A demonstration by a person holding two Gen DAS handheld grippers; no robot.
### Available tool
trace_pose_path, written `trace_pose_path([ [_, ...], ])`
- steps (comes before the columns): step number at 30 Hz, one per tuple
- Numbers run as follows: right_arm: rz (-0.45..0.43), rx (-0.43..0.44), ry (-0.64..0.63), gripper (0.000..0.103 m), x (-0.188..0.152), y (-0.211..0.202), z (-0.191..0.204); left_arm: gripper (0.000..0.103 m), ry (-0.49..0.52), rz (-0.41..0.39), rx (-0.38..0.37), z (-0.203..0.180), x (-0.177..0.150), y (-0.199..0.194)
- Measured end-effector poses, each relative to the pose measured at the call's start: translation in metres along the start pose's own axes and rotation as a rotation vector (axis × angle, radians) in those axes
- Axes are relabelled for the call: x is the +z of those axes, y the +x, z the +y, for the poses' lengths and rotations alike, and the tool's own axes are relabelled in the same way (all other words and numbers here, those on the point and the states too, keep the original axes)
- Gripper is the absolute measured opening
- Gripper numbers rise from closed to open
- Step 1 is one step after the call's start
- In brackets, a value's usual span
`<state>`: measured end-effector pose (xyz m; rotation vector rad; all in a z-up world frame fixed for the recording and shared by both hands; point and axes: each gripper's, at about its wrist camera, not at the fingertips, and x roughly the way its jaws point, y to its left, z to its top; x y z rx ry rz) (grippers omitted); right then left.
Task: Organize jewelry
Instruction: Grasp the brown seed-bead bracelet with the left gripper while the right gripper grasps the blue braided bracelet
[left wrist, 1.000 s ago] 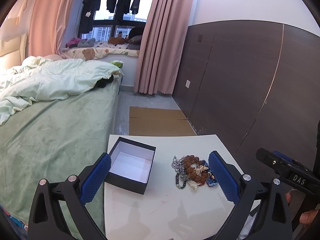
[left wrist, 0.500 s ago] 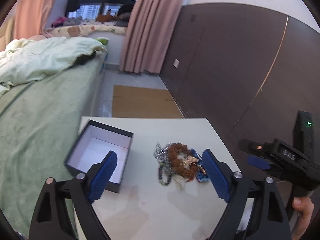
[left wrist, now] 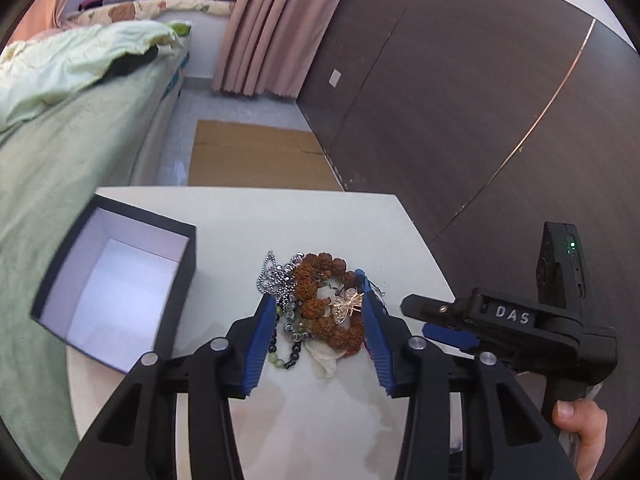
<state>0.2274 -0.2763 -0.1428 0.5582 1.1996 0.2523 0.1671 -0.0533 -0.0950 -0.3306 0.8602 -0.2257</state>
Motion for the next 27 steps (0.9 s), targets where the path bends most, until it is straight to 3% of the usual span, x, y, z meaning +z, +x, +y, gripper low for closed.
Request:
trace_pose_path([
  [8, 0.099, -0.06, -0.031, 0.057, -0.001, 0.032, 0.004, 0.042, -0.043, 0.074, 0.001, 0.005, 0.002, 0.036],
  [11, 0.091, -0.086, -0.024, 0.03, 0.001, 0.032, -0.001, 0.042, -0.054, 0.092, 0.006, 0.007, 0.003, 0.047],
  [12, 0.094, -0.083, -0.016, 0.017, 0.002, 0.031, -0.003, 0.042, -0.055, 0.096, 0.009, 0.008, 0.003, 0.05],
  [13, 0.092, -0.065, 0.006, 0.014, 0.004, 0.03, -0.008, 0.042, -0.056, 0.101, 0.014, 0.008, 0.003, 0.053],
  [20, 0.03, 0.008, 0.085, 0.011, 0.018, 0.005, -0.024, 0.041, -0.044, 0.127, 0.039, 0.005, 0.004, 0.076],
  [27, 0.008, 0.051, 0.097, 0.011, 0.025, -0.003, -0.021, 0.025, 0.005, 0.146, 0.091, -0.001, 0.004, 0.09],
])
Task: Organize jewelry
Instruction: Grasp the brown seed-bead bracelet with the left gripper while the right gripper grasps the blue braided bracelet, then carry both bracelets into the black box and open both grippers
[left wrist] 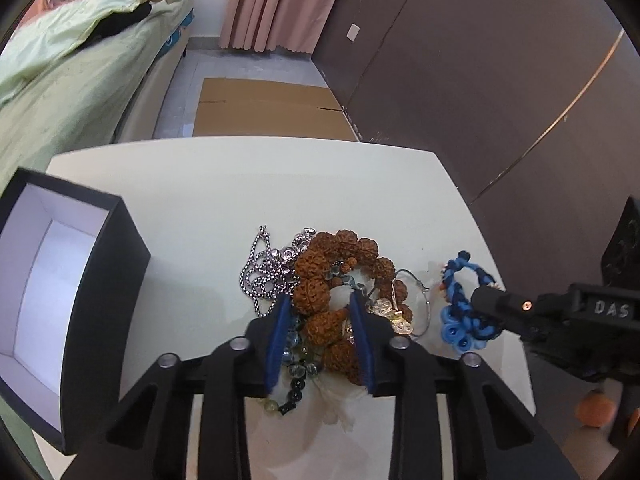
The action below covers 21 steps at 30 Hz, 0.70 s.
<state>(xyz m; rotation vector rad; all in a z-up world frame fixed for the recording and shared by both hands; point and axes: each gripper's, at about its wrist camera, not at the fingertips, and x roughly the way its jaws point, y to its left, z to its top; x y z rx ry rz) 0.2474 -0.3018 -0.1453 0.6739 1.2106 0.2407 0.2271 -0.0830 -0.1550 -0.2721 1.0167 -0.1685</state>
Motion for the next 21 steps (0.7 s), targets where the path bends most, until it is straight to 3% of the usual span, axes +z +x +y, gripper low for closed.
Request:
trace_pose_path([
  [4, 0.01, 0.008, -0.003, 0.011, 0.0, 0.002, 0.002, 0.016, 0.01, -0.021, 0.011, -0.002, -0.002, -0.007],
  [12, 0.005, 0.012, 0.003, 0.011, -0.002, -0.003, -0.003, 0.016, -0.019, -0.111, -0.096, 0.002, 0.001, -0.049],
  [21, 0.008, 0.043, 0.011, 0.011, -0.015, -0.005, -0.002, 0.016, -0.046, -0.203, -0.145, 0.012, 0.0, -0.096],
])
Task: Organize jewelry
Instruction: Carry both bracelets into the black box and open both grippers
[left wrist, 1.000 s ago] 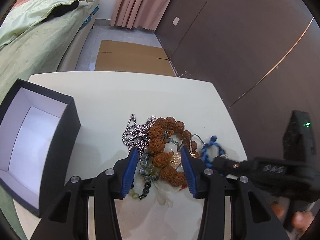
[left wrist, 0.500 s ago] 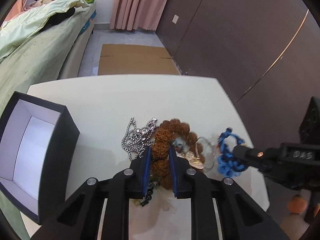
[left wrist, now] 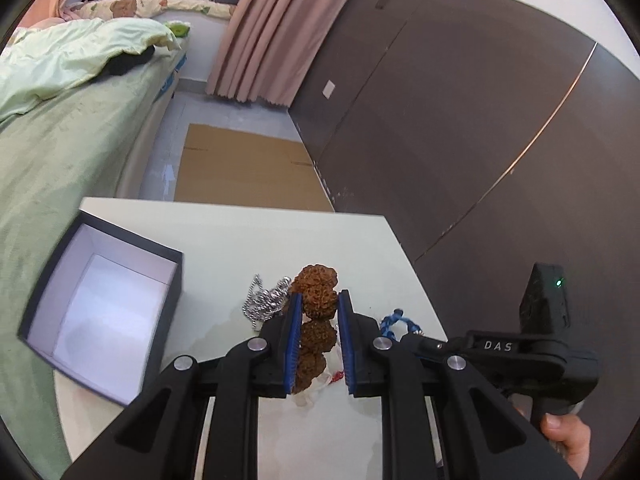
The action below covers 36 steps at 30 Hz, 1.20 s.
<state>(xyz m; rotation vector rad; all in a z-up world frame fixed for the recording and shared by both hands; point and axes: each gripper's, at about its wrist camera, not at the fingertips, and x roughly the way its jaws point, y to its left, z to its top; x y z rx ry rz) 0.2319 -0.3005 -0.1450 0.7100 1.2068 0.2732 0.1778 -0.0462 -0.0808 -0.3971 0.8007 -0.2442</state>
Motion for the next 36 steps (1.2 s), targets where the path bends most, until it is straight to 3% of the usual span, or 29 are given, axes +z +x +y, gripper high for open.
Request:
trace_pose_path([
  [12, -0.028, 0.131, -0.115, 0.011, -0.028, 0.004, 0.05, 0.016, -0.041, -0.143, -0.031, 0.025, 0.01, -0.074],
  [26, 0.003, 0.337, -0.224, 0.011, -0.064, 0.034, 0.118, 0.016, -0.13, -0.238, 0.065, 0.076, 0.018, -0.132],
  [36, 0.057, 0.37, -0.282, 0.013, -0.081, 0.079, 0.158, 0.016, -0.193, -0.261, 0.101, 0.103, 0.02, -0.149],
])
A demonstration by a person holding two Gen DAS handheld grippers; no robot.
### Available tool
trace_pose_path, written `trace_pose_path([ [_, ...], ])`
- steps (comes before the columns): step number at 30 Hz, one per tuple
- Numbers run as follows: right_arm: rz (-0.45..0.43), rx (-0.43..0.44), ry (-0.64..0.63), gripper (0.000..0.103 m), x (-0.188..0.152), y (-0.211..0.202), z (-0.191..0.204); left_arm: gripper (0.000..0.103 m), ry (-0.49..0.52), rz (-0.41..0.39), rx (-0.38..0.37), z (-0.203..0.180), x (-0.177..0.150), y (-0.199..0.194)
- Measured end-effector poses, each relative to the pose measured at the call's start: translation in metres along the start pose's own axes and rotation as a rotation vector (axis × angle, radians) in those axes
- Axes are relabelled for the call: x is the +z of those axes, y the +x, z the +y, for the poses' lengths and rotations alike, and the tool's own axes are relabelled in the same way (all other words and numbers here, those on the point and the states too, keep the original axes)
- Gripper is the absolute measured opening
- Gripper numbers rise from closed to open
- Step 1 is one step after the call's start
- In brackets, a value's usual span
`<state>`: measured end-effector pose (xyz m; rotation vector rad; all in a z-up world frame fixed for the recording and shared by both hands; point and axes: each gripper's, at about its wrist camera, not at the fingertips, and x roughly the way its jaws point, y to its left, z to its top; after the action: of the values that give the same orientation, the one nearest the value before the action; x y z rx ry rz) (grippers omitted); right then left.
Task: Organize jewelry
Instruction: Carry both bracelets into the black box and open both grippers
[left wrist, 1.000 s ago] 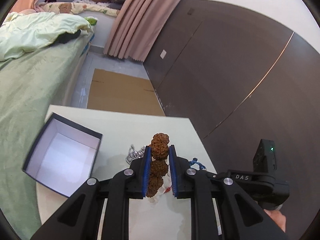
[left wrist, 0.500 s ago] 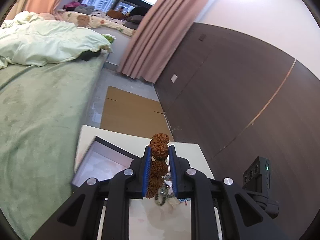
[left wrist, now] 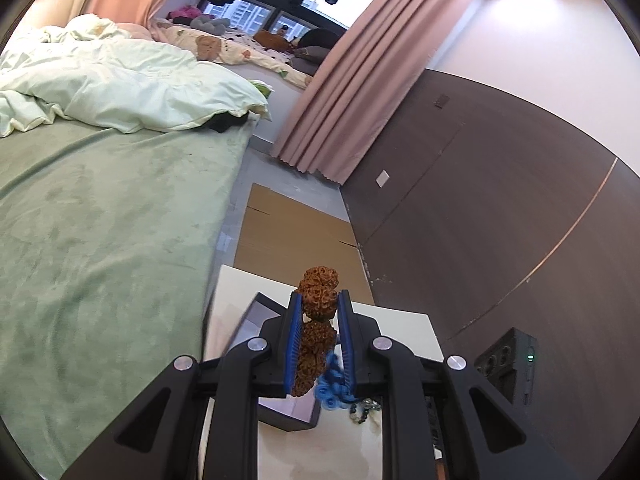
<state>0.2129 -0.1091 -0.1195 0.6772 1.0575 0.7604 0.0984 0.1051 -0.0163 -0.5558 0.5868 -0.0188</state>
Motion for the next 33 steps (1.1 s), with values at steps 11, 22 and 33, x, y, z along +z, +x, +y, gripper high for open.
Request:
trace_pose_path([
  [11, -0.047, -0.057, 0.002, 0.074, -0.001, -0.017, -0.005, 0.016, -0.018, 0.047, 0.003, 0.003, -0.005, 0.008],
  [22, -0.138, -0.101, 0.039, 0.074, 0.002, -0.077, -0.021, 0.055, -0.079, 0.104, 0.091, 0.01, -0.019, 0.036],
  [33, -0.17, -0.251, 0.034, 0.074, 0.011, -0.119, -0.042, 0.061, -0.042, 0.093, 0.067, 0.002, -0.022, 0.029],
])
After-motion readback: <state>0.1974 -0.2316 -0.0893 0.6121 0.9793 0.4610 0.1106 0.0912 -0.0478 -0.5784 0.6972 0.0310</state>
